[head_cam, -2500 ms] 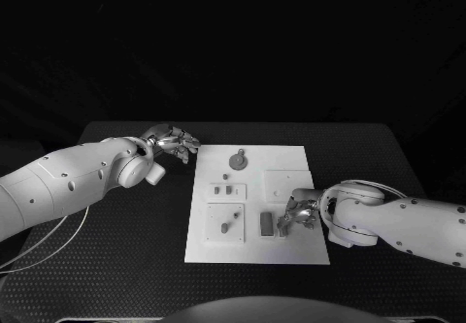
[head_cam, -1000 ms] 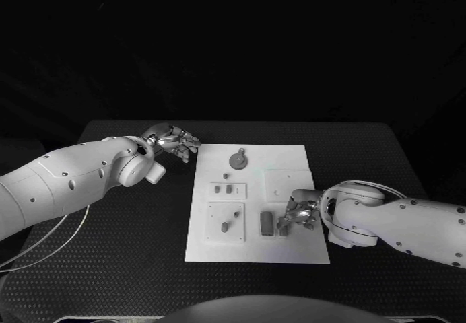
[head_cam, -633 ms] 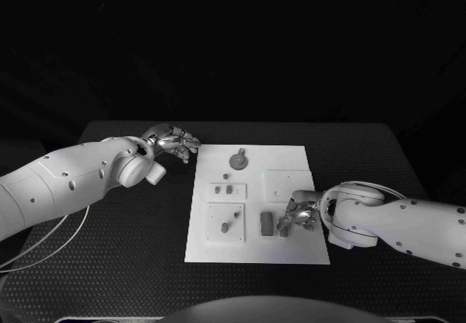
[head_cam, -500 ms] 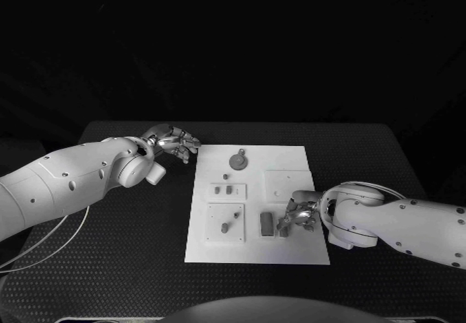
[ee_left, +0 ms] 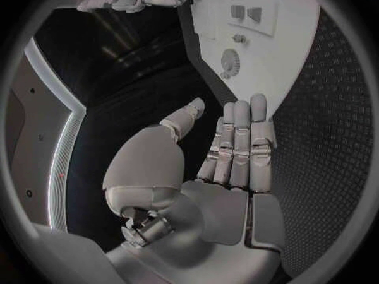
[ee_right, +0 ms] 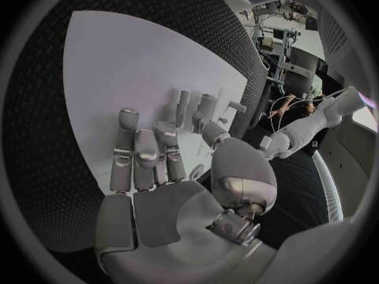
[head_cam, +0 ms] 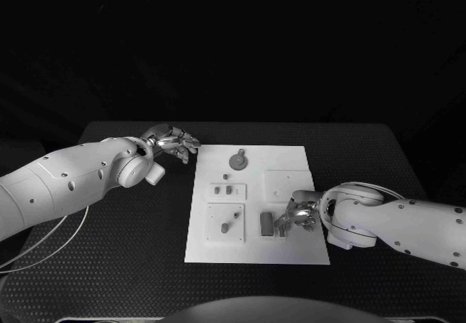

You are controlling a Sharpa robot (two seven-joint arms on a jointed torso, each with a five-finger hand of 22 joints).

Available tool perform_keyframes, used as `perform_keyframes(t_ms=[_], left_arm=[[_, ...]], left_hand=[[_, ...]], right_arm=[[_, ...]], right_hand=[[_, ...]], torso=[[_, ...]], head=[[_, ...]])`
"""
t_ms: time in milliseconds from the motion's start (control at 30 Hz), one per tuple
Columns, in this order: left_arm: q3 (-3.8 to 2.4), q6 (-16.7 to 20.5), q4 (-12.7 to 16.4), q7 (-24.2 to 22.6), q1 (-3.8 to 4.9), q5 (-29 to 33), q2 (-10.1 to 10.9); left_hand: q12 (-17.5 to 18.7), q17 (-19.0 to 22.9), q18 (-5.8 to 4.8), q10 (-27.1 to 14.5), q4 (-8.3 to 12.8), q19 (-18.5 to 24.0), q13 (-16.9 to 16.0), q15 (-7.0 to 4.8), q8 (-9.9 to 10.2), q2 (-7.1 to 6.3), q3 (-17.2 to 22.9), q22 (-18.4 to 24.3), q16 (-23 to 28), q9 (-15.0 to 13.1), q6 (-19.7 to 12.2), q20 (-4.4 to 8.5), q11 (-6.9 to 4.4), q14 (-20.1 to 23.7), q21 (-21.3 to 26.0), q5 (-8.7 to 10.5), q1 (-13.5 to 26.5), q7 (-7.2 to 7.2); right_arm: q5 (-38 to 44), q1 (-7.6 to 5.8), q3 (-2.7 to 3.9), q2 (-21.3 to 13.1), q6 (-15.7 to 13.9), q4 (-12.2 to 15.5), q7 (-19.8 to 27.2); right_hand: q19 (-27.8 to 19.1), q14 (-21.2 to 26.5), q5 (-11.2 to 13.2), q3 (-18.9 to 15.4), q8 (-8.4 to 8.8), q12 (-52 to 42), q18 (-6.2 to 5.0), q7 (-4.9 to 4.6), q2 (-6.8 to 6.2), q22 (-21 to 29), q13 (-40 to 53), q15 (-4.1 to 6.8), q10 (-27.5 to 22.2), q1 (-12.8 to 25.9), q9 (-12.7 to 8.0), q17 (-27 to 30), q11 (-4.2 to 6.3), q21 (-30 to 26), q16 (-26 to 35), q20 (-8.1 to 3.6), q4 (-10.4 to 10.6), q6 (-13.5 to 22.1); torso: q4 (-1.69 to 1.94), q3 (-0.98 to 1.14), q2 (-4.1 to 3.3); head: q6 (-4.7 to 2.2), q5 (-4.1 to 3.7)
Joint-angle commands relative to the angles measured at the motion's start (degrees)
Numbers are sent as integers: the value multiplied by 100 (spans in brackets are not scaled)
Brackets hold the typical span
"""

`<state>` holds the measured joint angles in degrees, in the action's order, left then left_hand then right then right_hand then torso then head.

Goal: Assemble the parts on the task board

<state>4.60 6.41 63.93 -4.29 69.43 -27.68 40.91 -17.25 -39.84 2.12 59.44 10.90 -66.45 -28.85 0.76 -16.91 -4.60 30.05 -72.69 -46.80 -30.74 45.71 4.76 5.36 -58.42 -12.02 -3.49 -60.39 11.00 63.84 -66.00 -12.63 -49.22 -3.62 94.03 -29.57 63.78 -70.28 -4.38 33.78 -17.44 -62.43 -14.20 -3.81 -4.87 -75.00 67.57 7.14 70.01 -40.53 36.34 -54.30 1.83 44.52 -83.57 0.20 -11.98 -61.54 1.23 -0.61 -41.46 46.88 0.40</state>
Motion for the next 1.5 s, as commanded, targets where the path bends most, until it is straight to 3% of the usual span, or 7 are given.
perform_keyframes(t_ms=[33,433,667,833,967,1233,1500], left_arm=[[-3,-63,16,-31,7,-8,-4],[-3,-58,14,-30,7,-9,-1],[-3,-34,9,-41,7,-10,-2],[-3,75,-21,-106,7,-7,-20],[-3,329,-81,-282,7,79,-54],[-6,679,-365,-539,8,599,-185],[-13,569,-974,-755,70,1066,-459]], left_hand=[[-22,-8,247,-180,-36,-16,-6,-23,-28,-9,7,-6,26,-7,2,37,116,-1,31,18,58,28],[-29,-10,247,-184,-36,-18,-7,-23,-28,-10,7,-9,27,-7,1,37,116,-2,34,18,57,28],[-33,-11,247,-186,-36,-18,-8,-23,-29,-10,8,-11,28,-7,1,37,116,-2,36,18,57,28],[-35,-12,247,-188,-35,-18,-8,-23,-29,-13,7,-12,29,-7,2,37,116,-2,37,18,57,28],[-41,-13,247,-188,-33,-16,-9,-23,-33,-15,8,-14,31,-9,8,37,115,0,41,18,54,25],[-63,-8,239,-187,-27,9,10,-18,-92,11,23,-21,69,-31,107,30,114,27,79,17,49,-18],[128,129,206,-336,-4,215,236,89,-99,104,89,88,393,-20,158,-62,212,199,337,18,103,-84]], right_arm=[[-79,5,5,24,-84,29,97],[-136,7,5,-34,-81,33,165],[-128,5,7,-202,-152,35,373],[-360,-62,29,-367,-351,-30,954],[-662,-184,147,-460,-591,-176,1774],[-1953,-419,367,-180,-1010,-1184,3169],[-3474,-424,642,995,-810,-3462,4256]], right_hand=[[33,13,-19,20,35,24,-80,-52,-25,-89,-9,40,-50,67,-1,3,11,-18,26,-12,51,59],[32,20,-19,58,34,22,-80,-51,-65,-95,-9,40,-54,81,4,10,11,-22,30,-18,69,62],[36,17,-13,104,21,4,-80,-51,-15,-107,-5,38,-47,-68,24,11,11,-11,30,-23,-145,62],[30,50,-15,102,39,23,-80,-64,-109,-103,-23,33,-64,-100,24,63,0,-19,53,-16,-219,103],[9,113,-15,122,162,28,-80,-159,-140,-98,-17,-28,-125,-161,4,115,-88,-44,86,5,-288,383],[-242,343,-15,177,188,124,-66,-252,-29,-83,-47,-121,-370,-384,76,147,-173,-187,238,122,-390,572],[-1796,1568,-2,313,375,1998,217,-570,91,339,-1689,-579,-1357,-679,65,1146,-516,-1419,2215,659,-271,1190]], torso=[[0,-3,0],[2,-5,1],[1,0,2],[-11,2,6],[-12,5,21],[-51,-6,112],[-137,-12,337]], head=[[4,1],[13,-6],[-14,-4],[-76,-13],[-158,-25],[-483,-77],[-1114,-113]])
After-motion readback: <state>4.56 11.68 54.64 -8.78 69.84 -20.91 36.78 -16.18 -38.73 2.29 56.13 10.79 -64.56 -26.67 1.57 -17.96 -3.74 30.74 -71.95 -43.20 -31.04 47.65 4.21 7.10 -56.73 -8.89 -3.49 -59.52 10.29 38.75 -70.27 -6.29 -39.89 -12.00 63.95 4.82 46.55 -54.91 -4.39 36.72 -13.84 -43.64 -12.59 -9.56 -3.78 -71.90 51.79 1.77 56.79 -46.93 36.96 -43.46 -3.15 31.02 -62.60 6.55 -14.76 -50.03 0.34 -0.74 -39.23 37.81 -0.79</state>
